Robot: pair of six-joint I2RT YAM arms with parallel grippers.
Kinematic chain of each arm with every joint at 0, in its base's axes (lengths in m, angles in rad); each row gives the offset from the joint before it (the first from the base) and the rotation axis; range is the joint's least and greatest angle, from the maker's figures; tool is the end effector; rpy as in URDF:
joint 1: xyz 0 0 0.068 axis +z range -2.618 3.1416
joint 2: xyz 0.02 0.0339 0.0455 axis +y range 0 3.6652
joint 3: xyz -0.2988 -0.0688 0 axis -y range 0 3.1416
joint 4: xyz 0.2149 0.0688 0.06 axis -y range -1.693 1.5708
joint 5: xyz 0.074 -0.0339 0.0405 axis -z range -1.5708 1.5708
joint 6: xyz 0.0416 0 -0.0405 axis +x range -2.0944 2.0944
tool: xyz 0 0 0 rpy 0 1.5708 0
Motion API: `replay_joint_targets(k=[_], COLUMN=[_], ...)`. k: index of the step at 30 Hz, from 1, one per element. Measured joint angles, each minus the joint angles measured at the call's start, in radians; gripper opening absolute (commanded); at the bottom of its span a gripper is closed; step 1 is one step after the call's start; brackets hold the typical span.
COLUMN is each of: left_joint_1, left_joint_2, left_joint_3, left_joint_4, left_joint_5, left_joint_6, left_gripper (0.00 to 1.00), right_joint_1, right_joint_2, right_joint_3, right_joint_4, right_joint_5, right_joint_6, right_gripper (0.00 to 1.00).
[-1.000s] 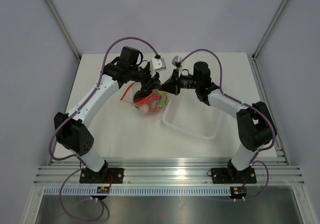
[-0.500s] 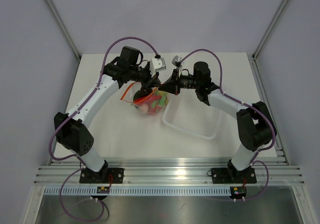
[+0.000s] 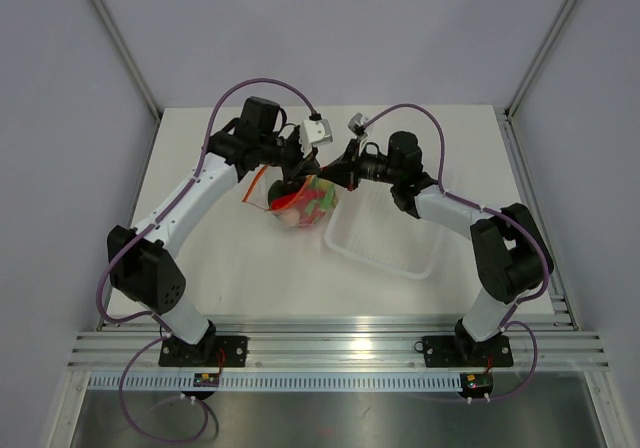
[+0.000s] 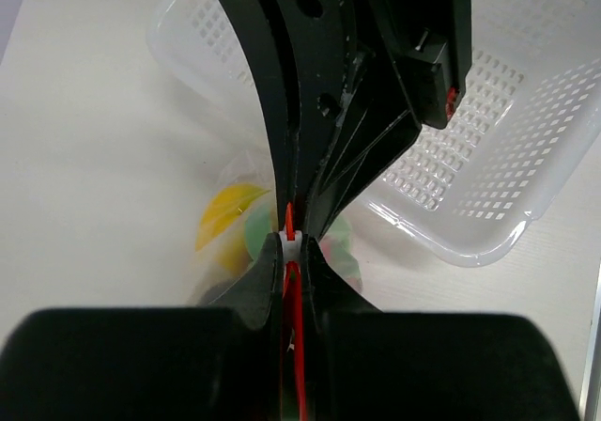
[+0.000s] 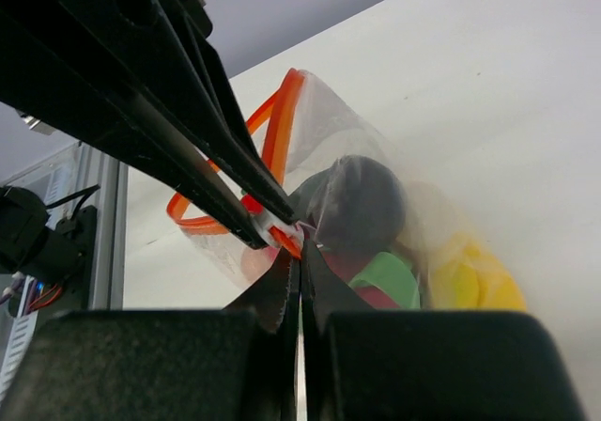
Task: Place the food in the zip-top bag and seal the zipper
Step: Zip the zipper food storage bag at the center of the board.
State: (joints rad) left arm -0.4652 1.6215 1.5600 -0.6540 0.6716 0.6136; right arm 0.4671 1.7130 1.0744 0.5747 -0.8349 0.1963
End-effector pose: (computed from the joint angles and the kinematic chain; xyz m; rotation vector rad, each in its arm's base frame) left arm 0.2867 -0.1729 0.3887 1.4046 1.6773 -0.6790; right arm 0.3186 0.1952 0.3229 -0.8842 1.5103 1.1712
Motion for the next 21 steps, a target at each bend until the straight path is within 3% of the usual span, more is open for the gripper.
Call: replay_joint_targets(k=[21], left_joint_1=[0.045], left_joint_2=[-0.082], left_joint_3=[-0.133], left_joint_4=[0.023], left_joint_5=[-0.155], left_joint_6=[-0.097], left_gripper=[0.0], right_joint_1=[0.006], right_joint_2=[-0.019], right_joint_3=[-0.081], right_joint_4=[0.163], right_joint_5=[0.277], right_joint_6=[0.061], right_gripper=[0.0])
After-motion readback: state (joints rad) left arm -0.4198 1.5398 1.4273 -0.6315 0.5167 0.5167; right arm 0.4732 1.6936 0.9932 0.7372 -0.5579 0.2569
